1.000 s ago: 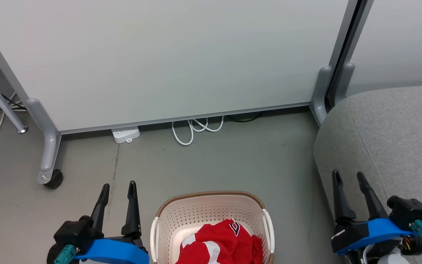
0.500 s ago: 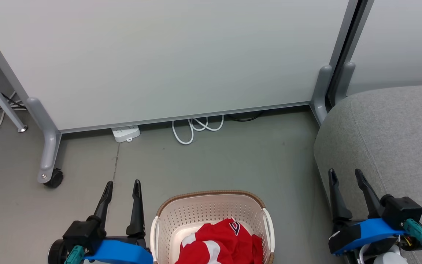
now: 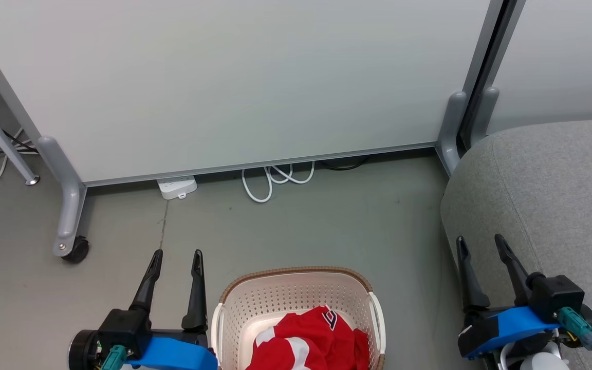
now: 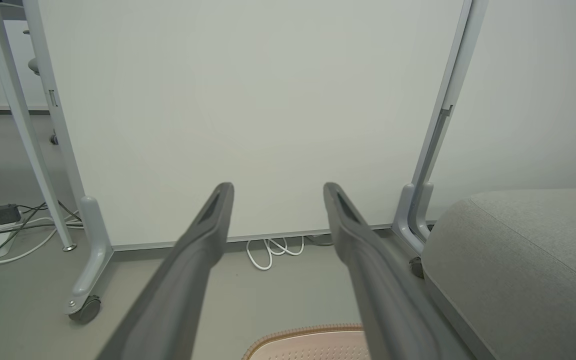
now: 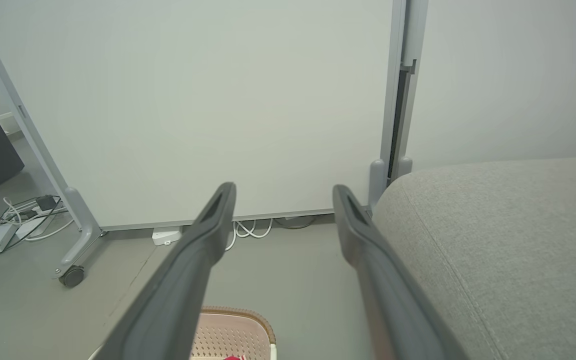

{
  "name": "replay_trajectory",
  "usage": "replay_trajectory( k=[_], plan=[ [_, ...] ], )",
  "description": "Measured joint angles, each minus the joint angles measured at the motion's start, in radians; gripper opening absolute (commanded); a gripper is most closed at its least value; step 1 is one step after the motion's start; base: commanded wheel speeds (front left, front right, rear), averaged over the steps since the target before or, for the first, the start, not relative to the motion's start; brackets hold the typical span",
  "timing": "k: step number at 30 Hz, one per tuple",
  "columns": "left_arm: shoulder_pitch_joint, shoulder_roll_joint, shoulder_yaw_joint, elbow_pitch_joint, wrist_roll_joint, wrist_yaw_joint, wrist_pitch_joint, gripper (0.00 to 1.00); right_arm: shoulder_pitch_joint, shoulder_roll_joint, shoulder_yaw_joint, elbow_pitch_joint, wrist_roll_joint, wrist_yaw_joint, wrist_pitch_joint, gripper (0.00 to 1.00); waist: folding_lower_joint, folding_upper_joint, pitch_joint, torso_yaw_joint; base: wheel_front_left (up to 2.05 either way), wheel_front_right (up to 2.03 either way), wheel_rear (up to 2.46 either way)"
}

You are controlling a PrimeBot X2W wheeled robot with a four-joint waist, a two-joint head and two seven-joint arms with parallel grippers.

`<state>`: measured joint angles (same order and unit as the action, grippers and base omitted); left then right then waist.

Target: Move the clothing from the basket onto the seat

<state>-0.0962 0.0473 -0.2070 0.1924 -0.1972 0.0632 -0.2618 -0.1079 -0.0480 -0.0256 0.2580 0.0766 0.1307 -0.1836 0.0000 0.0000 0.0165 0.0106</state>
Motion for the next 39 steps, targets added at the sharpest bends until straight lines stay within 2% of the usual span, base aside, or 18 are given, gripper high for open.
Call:
replay_trajectory(
  k=[12, 19, 22, 28, 39],
  plan=[
    [-0.003, 0.000, -0.003, 0.011, -0.001, -0.002, -0.001, 1.00, -0.005, 0.000, 0.005, -0.002, 0.002, 0.000, 0.000, 1.00, 0.0000, 0.0000, 0.009, -0.003, 0.00, 0.00, 0.00],
    [-0.051, 0.004, -0.023, 0.110, 0.024, -0.042, -0.001, 1.00, -0.041, 0.000, 0.040, -0.030, 0.007, 0.000, 0.000, 1.00, 0.0000, 0.0000, 0.062, -0.027, 0.00, 0.00, 0.00],
    [-0.093, 0.005, -0.031, 0.199, -0.002, -0.079, 0.008, 1.00, -0.073, -0.001, 0.062, -0.047, 0.012, 0.000, -0.001, 1.00, 0.0000, 0.0000, 0.104, -0.044, 0.00, 0.00, 0.00],
    [-0.225, 0.020, -0.089, 0.345, 0.017, -0.135, 0.079, 1.00, -0.151, -0.002, 0.096, -0.082, 0.021, 0.000, -0.012, 1.00, 0.0001, 0.0000, 0.217, -0.086, 0.00, 0.00, 0.00],
    [-0.463, 0.059, -0.208, 0.593, 0.038, -0.188, 0.227, 1.00, -0.290, -0.002, 0.173, -0.087, 0.086, 0.000, -0.060, 1.00, 0.0003, 0.0000, 0.464, -0.184, 0.00, 0.00, 0.00]
  ],
)
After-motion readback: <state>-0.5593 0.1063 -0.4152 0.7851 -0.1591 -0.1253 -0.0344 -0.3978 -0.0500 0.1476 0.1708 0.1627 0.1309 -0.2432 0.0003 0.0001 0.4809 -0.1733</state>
